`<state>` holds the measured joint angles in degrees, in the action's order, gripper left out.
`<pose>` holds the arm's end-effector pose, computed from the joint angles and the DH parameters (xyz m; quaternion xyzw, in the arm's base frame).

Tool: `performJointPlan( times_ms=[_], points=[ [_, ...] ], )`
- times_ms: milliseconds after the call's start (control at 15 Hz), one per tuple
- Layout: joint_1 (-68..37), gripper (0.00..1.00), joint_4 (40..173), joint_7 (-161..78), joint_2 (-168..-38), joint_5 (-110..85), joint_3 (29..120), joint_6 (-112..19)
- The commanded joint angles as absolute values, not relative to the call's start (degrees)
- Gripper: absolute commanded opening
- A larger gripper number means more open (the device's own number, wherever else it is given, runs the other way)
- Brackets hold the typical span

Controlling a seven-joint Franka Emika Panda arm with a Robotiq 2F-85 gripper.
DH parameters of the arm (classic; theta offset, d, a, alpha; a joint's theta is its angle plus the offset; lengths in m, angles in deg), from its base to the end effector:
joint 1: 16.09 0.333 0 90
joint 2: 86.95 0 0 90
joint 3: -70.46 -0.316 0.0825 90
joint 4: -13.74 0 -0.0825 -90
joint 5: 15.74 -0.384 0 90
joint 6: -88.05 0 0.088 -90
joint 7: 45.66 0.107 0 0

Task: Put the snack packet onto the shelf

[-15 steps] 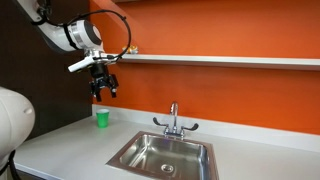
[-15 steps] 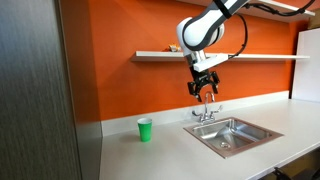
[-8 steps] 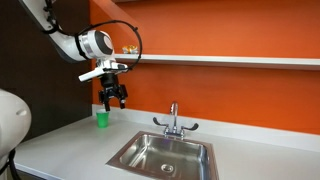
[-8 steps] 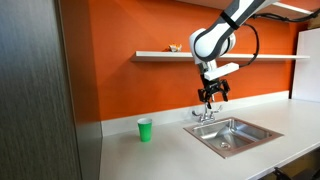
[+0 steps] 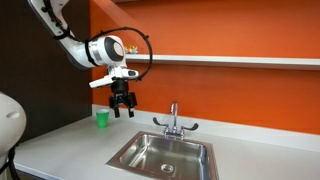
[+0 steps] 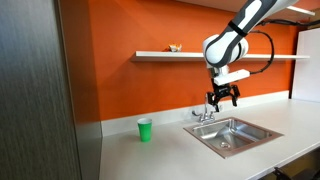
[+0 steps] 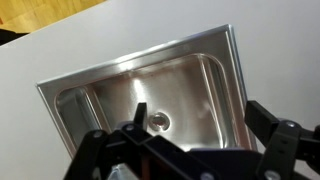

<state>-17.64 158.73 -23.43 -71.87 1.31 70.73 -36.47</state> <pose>0.4230 -0.0246 0.3630 0.9849 -0.1180 -0.0249 0.1238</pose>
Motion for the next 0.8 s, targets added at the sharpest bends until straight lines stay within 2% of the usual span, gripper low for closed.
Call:
performJointPlan(
  times_ms=[0,733],
  points=[
    [-20.0,1.00,160.5,-25.7,-71.1,-0.2,71.9,-38.2],
    [-21.0,1.00,160.3,-39.2,-73.8,2.0,74.0,-37.9]
  ],
)
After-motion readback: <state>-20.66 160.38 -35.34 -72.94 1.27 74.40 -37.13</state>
